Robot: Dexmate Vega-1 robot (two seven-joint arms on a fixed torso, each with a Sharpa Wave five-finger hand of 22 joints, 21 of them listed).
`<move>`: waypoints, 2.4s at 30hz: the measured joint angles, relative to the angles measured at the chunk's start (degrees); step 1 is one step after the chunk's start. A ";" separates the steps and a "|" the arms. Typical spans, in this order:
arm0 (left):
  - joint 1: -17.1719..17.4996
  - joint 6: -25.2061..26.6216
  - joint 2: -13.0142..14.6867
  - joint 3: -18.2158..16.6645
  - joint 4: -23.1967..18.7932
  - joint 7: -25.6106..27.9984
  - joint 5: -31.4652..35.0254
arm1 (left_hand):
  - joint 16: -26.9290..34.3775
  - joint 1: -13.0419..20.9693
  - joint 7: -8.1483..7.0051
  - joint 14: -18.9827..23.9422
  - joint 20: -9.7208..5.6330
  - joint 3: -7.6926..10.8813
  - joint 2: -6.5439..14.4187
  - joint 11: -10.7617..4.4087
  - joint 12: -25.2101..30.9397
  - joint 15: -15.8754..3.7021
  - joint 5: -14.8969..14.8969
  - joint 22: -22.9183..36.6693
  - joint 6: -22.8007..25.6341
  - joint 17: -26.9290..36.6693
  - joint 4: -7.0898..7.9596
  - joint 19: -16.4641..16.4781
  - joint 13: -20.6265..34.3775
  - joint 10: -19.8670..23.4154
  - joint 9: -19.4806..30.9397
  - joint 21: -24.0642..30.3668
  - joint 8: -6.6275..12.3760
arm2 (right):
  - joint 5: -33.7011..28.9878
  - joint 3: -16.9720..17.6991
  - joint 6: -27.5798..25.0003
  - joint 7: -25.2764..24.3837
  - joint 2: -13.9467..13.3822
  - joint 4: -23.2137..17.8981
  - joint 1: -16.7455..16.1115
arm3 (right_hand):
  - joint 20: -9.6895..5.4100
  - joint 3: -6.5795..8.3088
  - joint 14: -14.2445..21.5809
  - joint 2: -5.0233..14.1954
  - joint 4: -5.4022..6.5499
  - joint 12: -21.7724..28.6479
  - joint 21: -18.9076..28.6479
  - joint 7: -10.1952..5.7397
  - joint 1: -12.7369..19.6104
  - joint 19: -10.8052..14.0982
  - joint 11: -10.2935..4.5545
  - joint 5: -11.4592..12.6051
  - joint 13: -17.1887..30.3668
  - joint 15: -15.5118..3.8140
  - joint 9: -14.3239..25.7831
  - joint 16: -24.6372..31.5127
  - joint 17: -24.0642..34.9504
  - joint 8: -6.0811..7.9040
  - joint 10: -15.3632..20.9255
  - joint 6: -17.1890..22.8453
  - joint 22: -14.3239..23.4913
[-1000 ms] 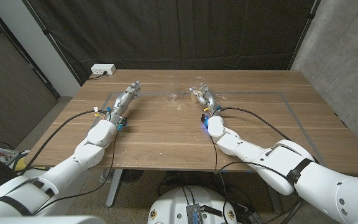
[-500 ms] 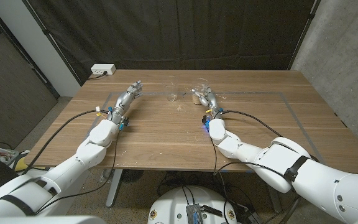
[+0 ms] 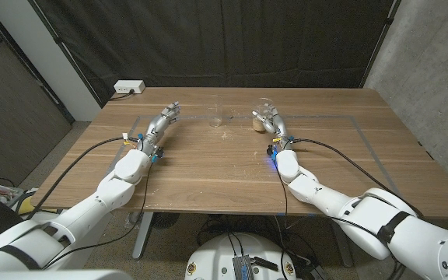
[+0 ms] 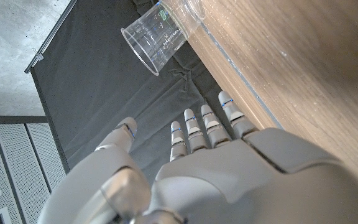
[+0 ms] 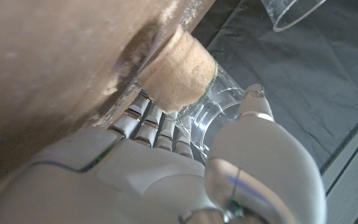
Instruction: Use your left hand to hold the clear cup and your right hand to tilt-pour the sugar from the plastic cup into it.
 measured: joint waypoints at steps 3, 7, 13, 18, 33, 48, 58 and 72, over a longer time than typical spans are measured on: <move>0.05 0.50 0.15 0.19 -0.46 0.48 0.39 | 0.00 0.00 0.00 0.17 0.00 0.00 0.00 0.00 0.00 0.16 0.00 0.00 0.00 0.00 0.00 0.00 0.00 0.00 0.00 0.00 0.00 | 0.22 0.86 -2.54 1.30 -1.64 -3.86 -1.62 | -0.01 -0.14 -0.13 -0.31 0.14 0.19 0.00 0.00 -0.31 -0.01 0.00 0.00 0.08 -0.12 0.19 0.20 0.09 0.22 0.00 0.00 -0.01; 0.26 1.31 0.42 0.52 -1.30 1.30 0.99 | 0.00 0.01 0.00 0.17 0.00 0.13 0.02 0.00 0.00 0.16 0.00 0.00 0.00 0.00 -0.34 0.00 0.00 0.00 0.00 0.00 0.00 | 0.95 2.31 -8.32 4.00 -4.37 -12.01 -4.59 | -0.02 -0.31 -0.02 -0.55 0.30 0.32 -0.03 0.00 -0.54 -0.02 0.31 0.00 0.26 0.00 0.38 0.25 0.08 0.44 0.31 0.00 -0.04; 0.49 2.16 0.69 0.86 -2.16 2.23 1.61 | 0.00 0.62 0.00 0.17 0.00 0.33 -0.13 0.00 0.00 0.16 0.00 -0.01 0.00 0.00 -0.64 0.00 0.00 0.00 0.00 0.00 0.00 | 1.98 4.26 -14.29 6.49 -6.90 -23.18 -6.65 | -0.01 -0.30 1.86 -0.53 0.30 0.96 0.01 -0.25 -0.53 -0.01 -0.23 0.00 0.55 0.43 0.80 0.76 0.20 0.83 1.47 0.37 0.16; 0.70 3.02 1.07 1.27 -3.06 3.06 2.25 | 0.00 0.77 0.00 0.16 0.00 0.40 0.03 -0.05 0.00 0.16 0.00 0.00 0.00 0.00 -1.03 0.00 -0.01 0.04 -0.01 0.00 0.00 | 2.64 5.59 -17.28 8.27 -8.45 -31.91 -8.11 | -0.01 -0.30 2.00 -0.53 0.30 1.38 0.01 0.13 -0.53 -0.01 -0.41 0.00 0.80 0.05 1.06 0.42 -0.07 1.27 2.07 0.97 0.10; 1.15 5.19 1.99 2.29 -5.37 5.45 4.24 | 0.00 2.57 -0.31 0.40 -0.18 0.95 -0.16 -0.53 0.00 -0.08 0.00 -0.01 0.31 -0.01 -2.21 0.18 0.27 0.09 -0.01 0.00 0.00 | 4.05 9.25 -19.98 10.24 -12.45 -44.79 -12.20 | -0.88 -0.36 5.69 -0.76 0.88 2.66 1.25 -0.41 -0.75 2.28 -0.93 0.00 0.83 -0.08 2.39 -0.45 -1.52 3.43 6.47 3.57 -0.17; 1.06 6.65 3.84 3.53 -8.01 10.50 9.78 | 0.00 3.96 0.46 -0.04 -1.04 -0.79 -4.05 -2.64 -0.05 0.02 -0.38 -0.01 -2.12 0.15 -5.06 0.21 0.76 -0.50 0.18 0.01 -0.23 | 4.96 11.10 -15.66 11.41 -13.61 -45.28 -14.37 | -1.34 -0.13 6.78 -0.76 1.11 2.63 1.54 -0.38 -0.75 2.74 -0.94 0.00 0.24 -0.21 3.18 -1.67 -2.55 4.22 7.70 4.32 -0.16; 3.13 12.75 6.92 4.13 -14.93 18.65 16.61 | -0.72 4.33 1.66 -5.06 -2.17 -3.03 -7.71 -2.77 -0.90 0.19 0.23 0.28 -5.58 1.54 -6.64 -0.94 2.41 -6.10 1.31 -0.85 -0.23 | 5.20 11.55 -14.98 11.61 -13.75 -44.89 -14.92 | -1.34 0.05 6.78 -0.76 1.29 2.62 1.54 -0.37 -0.75 2.74 -0.93 0.00 0.24 -0.21 3.45 -2.32 -2.92 4.38 7.69 4.32 -0.43; 3.77 28.47 9.50 5.80 -22.65 26.75 27.53 | -0.93 4.49 5.90 -10.85 -2.34 -8.76 -10.89 -0.61 -0.89 0.27 1.96 0.28 -12.50 3.66 -8.87 -3.82 5.37 -13.58 3.68 -2.36 -0.22 | 5.20 11.65 -14.85 11.57 -13.78 -44.81 -15.52 | -1.56 0.29 7.38 -0.76 1.52 2.40 1.54 -0.06 -0.75 2.52 -0.92 0.00 0.24 -0.20 3.71 -3.16 -3.47 4.67 7.68 4.62 -0.43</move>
